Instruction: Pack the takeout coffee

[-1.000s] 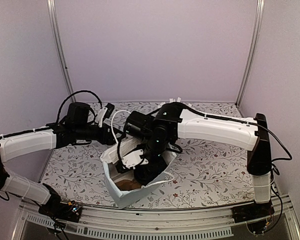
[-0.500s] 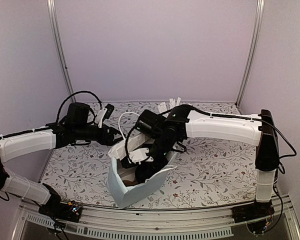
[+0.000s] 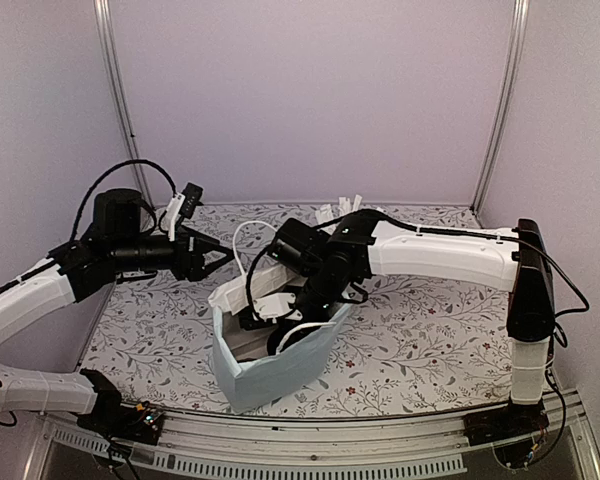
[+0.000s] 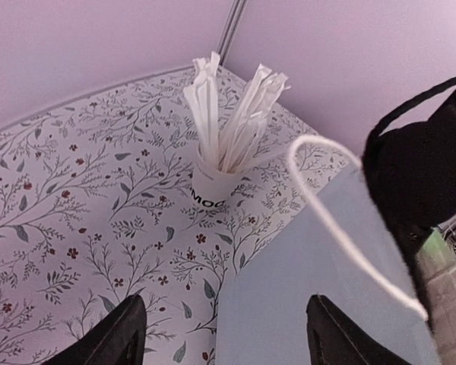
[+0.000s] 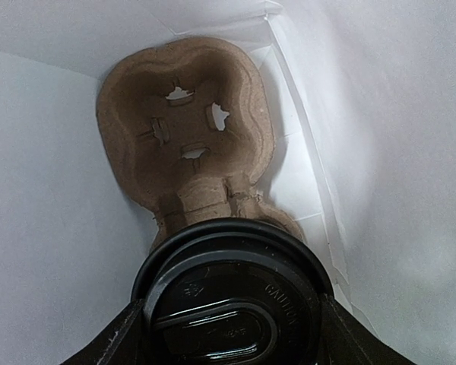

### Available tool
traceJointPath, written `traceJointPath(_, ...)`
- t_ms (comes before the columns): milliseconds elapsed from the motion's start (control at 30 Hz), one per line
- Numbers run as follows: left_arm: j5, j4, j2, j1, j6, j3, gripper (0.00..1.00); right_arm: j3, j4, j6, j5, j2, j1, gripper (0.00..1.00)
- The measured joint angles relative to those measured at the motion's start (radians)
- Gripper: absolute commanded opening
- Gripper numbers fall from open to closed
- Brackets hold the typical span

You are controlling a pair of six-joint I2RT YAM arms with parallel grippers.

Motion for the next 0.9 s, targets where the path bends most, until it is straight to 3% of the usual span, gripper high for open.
traceJointPath(267,0.045,-0.257,-0.113,-0.040,0.014,0.197,0.69,-0.014,0.017,0.024,0.011,-0.004,0.002,0.55)
traceJointPath(533,-0.006,-0.542,-0.007,-0.156,0.016,0.331,0.57,-0.008,0.035,0.028,0.015,-0.001,0.003,0.55)
traceJointPath(700,-0.031,-0.634,0.062,-0.185,0.019,0.386,0.49,0.006,0.033,0.041,0.016,0.008,0.003,0.55)
traceJointPath(900,-0.052,-0.687,0.128,-0.220,0.029,0.449,0.46,0.002,0.040,0.056,0.013,0.008,0.003,0.55)
